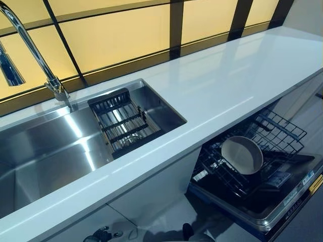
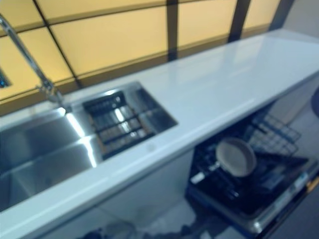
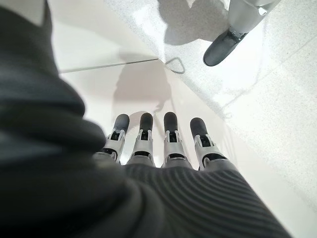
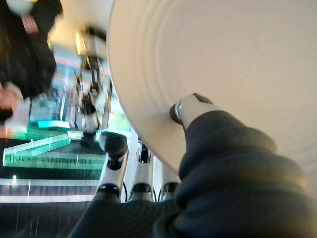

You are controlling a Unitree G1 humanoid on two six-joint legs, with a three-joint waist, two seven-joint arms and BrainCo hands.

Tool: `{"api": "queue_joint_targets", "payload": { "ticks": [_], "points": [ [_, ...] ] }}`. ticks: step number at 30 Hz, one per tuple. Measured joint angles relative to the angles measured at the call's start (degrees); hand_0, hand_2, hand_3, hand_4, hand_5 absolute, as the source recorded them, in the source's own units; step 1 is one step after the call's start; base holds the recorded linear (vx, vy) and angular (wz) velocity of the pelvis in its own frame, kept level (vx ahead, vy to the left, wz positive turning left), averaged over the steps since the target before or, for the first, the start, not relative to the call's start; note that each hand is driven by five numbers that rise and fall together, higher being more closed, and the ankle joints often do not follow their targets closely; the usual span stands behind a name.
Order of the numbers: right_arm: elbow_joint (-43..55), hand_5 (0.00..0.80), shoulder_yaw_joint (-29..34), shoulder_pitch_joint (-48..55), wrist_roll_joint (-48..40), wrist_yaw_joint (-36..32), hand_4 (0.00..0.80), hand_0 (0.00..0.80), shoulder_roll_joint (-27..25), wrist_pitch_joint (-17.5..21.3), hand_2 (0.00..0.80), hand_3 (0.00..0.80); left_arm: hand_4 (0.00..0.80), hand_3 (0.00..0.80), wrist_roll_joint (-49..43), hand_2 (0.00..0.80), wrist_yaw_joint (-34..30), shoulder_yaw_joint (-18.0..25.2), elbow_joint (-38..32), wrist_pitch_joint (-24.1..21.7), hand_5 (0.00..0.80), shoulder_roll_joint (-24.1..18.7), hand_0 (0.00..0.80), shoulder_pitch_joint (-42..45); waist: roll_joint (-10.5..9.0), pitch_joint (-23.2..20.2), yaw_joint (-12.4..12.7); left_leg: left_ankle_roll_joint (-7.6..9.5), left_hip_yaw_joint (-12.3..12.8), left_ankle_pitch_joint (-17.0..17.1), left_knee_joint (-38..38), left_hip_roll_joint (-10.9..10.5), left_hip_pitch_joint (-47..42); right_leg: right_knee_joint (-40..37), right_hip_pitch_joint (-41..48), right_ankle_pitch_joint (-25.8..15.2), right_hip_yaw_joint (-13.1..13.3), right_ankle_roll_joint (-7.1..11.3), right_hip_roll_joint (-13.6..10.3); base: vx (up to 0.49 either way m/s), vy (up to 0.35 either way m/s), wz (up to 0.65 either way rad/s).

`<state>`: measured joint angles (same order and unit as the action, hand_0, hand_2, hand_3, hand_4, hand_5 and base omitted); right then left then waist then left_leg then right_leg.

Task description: Take plates into dishwasher

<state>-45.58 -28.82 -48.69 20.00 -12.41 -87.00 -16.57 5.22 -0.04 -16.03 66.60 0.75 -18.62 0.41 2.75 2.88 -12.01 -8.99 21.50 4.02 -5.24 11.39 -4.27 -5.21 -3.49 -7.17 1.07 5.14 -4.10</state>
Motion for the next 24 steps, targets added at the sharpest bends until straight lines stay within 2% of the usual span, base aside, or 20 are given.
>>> {"api": "queue_joint_targets", "payload": {
  "ticks": [9,12,24],
  "points": [
    [0.9,0.800,1.4,0.6,-2.8,-8.0,0.800,0.800,5.0,-0.9,0.800,0.800,0.000,0.000,-0.1,0.000,-0.2,0.7,0.0,0.0,0.000,0.0,0.000,-1.1,-0.49,2.1,-0.1,-0.01,0.0,0.0,0.0,-0.1,0.1,0.0,-0.1,0.0,0.0,-0.07,0.0,0.000,0.000,0.00],
    [4.0,0.800,2.9,3.5,-2.7,-10.0,0.800,0.800,6.5,-1.6,0.800,0.800,0.000,0.000,-0.1,0.000,-0.2,1.5,0.0,0.0,0.000,0.0,0.000,-1.4,-0.63,2.6,-0.2,0.01,0.0,-0.1,0.0,-0.2,0.1,0.0,-0.1,0.1,0.0,-0.09,-0.1,0.000,0.000,0.00],
    [8.0,0.800,6.4,9.3,-0.1,-13.4,0.800,0.800,10.7,-2.3,0.800,0.800,0.000,0.000,-2.2,0.000,-0.2,1.5,0.0,0.0,0.000,0.1,0.000,-1.9,-1.20,3.7,-0.6,0.12,-0.1,-0.2,0.0,-0.4,0.0,0.0,-0.1,0.1,0.0,-0.08,-0.2,0.000,0.000,0.00]
  ]
}}
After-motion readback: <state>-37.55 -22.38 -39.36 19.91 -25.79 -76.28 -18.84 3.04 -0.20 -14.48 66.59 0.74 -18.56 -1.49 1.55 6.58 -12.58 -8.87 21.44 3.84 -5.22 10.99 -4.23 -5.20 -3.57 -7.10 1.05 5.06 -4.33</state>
